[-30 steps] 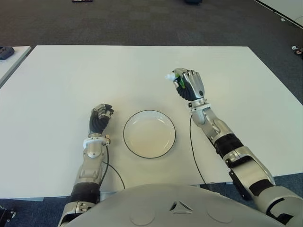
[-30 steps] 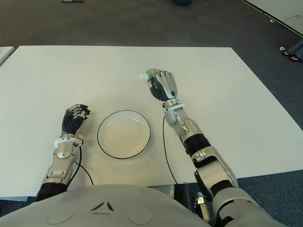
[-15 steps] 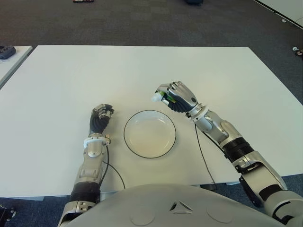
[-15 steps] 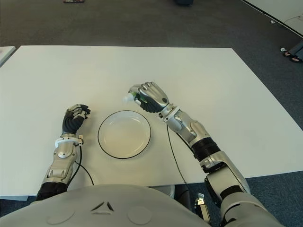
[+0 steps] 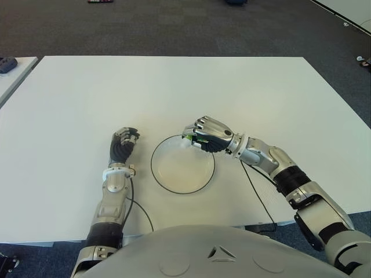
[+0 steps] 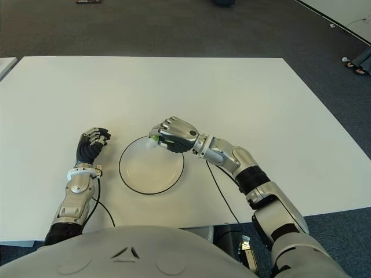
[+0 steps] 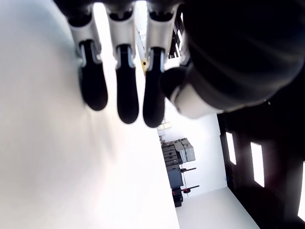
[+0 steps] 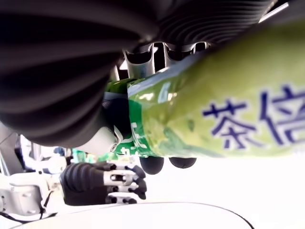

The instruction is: Put the toothpaste on the table into the plate.

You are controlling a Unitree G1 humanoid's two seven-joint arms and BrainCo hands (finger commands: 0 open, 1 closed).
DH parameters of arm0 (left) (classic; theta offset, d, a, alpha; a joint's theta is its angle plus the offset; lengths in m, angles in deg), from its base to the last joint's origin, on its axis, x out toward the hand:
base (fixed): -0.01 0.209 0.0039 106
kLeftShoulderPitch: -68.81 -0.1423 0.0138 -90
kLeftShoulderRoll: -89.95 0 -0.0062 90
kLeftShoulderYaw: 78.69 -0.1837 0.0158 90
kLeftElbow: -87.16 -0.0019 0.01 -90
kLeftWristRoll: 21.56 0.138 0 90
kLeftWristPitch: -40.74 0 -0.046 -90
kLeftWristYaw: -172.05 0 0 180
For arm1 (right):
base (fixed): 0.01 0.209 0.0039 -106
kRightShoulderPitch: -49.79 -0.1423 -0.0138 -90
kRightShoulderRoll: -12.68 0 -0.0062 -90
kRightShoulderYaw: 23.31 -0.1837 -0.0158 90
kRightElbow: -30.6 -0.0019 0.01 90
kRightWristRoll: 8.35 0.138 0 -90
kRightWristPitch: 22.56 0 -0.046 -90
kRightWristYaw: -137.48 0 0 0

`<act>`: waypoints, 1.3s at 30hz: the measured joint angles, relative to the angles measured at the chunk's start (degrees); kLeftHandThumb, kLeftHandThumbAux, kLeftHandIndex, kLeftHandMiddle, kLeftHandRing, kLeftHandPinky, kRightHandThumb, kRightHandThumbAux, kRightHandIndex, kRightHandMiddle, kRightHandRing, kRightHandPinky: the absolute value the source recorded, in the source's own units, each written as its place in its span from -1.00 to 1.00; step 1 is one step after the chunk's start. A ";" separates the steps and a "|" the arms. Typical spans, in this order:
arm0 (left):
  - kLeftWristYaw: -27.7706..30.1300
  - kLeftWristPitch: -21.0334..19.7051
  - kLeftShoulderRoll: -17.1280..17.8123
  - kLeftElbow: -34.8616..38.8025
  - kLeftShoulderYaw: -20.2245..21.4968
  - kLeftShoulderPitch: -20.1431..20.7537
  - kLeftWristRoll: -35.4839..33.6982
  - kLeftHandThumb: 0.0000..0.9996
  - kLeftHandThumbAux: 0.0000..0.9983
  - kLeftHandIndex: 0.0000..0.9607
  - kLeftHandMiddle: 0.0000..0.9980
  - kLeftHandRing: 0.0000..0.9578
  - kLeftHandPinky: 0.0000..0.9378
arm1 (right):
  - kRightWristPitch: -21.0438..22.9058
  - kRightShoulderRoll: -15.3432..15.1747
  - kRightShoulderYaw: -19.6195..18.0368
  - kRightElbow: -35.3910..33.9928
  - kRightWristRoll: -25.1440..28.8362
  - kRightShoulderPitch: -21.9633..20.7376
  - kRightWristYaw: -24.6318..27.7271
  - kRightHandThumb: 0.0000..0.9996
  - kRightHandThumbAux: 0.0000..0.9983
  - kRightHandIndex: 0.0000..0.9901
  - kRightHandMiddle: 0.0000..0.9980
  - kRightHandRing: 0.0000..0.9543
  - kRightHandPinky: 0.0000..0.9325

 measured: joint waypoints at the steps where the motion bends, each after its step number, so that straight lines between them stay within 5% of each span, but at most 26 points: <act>1: 0.00 0.00 0.00 0.00 -0.01 0.00 -0.01 0.40 0.45 -0.11 -0.04 -0.05 -0.05 | -0.01 0.05 0.10 0.00 -0.63 -0.01 -0.01 0.71 0.34 -0.15 0.14 0.47 0.43; 18: 0.00 0.08 0.00 0.02 -0.04 -0.02 -0.11 0.40 0.45 -0.11 -0.03 -0.02 -0.01 | -0.77 0.27 3.13 1.82 -11.28 -1.42 -4.74 0.69 0.35 -0.15 0.16 0.45 0.50; 22: 0.00 0.09 0.00 0.01 -0.04 -0.02 -0.10 0.40 0.45 -0.11 -0.03 -0.02 -0.02 | 0.84 0.26 3.61 1.76 -13.67 -1.60 -6.25 0.54 0.40 -0.18 -0.17 -0.07 0.01; 24: 0.00 0.09 0.01 0.01 -0.04 -0.02 -0.10 0.40 0.45 -0.11 -0.03 -0.02 -0.03 | 1.93 0.23 3.65 1.53 -14.09 -1.56 -5.89 0.26 0.35 -0.56 -0.48 -0.41 -0.34; 27: 0.00 0.11 0.01 -0.02 -0.03 -0.01 -0.06 0.40 0.45 -0.11 -0.03 -0.02 -0.03 | 3.19 -0.03 3.62 0.88 -14.16 -1.51 -4.92 0.00 0.31 -0.86 -0.76 -0.74 -0.70; 30: 0.00 0.22 0.02 -0.11 -0.03 -0.01 -0.03 0.39 0.45 -0.11 -0.03 -0.02 -0.02 | 3.81 -0.60 3.54 -0.06 -13.85 -1.47 -3.27 -0.21 0.23 -0.95 -0.92 -0.92 -0.90; 39: 0.00 1.06 0.19 -0.77 -0.04 0.03 0.13 0.39 0.45 -0.11 -0.03 -0.02 -0.02 | 4.03 -1.20 2.56 -0.99 -9.93 -1.40 0.00 -0.42 -0.12 -1.00 -1.00 -1.00 -1.00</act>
